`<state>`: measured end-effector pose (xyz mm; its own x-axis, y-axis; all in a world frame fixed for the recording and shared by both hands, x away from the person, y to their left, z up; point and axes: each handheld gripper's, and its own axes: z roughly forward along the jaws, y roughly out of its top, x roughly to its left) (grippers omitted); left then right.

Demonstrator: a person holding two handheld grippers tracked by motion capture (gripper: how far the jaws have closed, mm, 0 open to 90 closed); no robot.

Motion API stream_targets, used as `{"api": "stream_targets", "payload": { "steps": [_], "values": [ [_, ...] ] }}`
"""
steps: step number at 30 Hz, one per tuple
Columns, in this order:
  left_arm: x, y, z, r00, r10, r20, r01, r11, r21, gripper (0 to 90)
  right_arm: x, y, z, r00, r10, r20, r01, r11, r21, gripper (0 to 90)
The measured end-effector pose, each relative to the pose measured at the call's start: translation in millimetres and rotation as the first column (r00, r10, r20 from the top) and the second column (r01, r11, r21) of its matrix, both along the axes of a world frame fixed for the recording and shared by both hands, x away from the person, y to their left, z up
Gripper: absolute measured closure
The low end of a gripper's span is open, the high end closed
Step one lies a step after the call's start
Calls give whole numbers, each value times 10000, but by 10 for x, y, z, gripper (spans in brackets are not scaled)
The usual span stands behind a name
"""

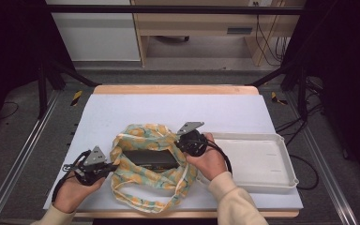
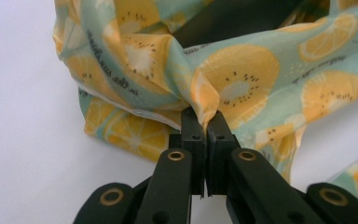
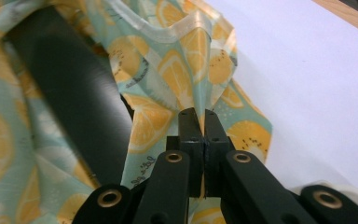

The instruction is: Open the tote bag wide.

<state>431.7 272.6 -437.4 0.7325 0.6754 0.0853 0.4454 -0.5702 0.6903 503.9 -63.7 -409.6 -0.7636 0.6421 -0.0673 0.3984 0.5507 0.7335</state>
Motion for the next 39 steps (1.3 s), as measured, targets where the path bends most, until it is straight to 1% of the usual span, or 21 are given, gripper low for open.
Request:
{"api": "stream_targets", "payload": {
  "steps": [2,3,4,6,7,8,9,13,15,20,23,27,29,31,35,39],
  "values": [
    [-27,16,-18,10000,5,37,-5,9997,257,888,32,-22,-18,10000,-90,-28,90,10000,-2,900],
    [-31,19,-27,10000,46,38,-47,9996,291,887,46,-35,-28,9998,-163,-65,163,9999,-38,900],
    [-24,29,-38,10000,33,25,-34,9991,413,888,53,-39,-35,9997,-213,-106,213,9998,-55,900],
    [-6,34,-72,9999,34,-128,-28,9988,495,888,77,-50,-55,9994,-337,-89,335,9992,-232,900],
    [3,36,-88,9998,6,-195,6,9981,612,888,85,-52,-61,9992,-387,-107,385,9990,-242,900],
    [8,35,-107,9997,32,-225,-18,9979,646,888,95,-58,-68,9992,-394,-98,391,9989,-243,900],
    [15,38,-125,9996,24,-283,-3,9971,762,889,100,-63,-67,9990,-444,-107,440,9985,-326,900],
    [45,37,-175,9992,102,-388,-65,9955,948,888,120,-77,-87,9980,-598,-212,587,9970,-500,900],
    [65,33,-197,9992,210,-334,-173,9941,1073,888,129,-84,-98,9975,-663,-251,649,9963,-557,900],
    [138,50,-222,9987,495,-147,-479,9941,976,888,138,-93,-114,9967,-755,-305,731,9948,-712,900],
    [177,59,-235,9982,572,-167,-553,9938,959,888,147,-89,-128,9964,-772,-348,743,9940,-800,900],
    [166,87,-237,9981,587,-185,-565,9932,1013,888,182,-98,-168,9956,-841,-416,792,9909,-1084,900],
    [158,99,-240,9980,605,-194,-582,9933,997,888,200,-111,-186,9950,-889,-463,832,9900,-1136,900],
    [158,103,-239,9980,594,-218,-569,9931,1026,888,208,-117,-194,9938,-971,-537,907,9896,-1113,900],
    [155,105,-239,9980,611,-189,-589,9931,1014,888,211,-127,-194,9942,-939,-520,878,9901,-1094,900],
    [149,125,-230,9978,648,-166,-630,9934,963,888,210,-150,-192,9941,-1013,-401,959,9883,-1187,900]
  ]
}}
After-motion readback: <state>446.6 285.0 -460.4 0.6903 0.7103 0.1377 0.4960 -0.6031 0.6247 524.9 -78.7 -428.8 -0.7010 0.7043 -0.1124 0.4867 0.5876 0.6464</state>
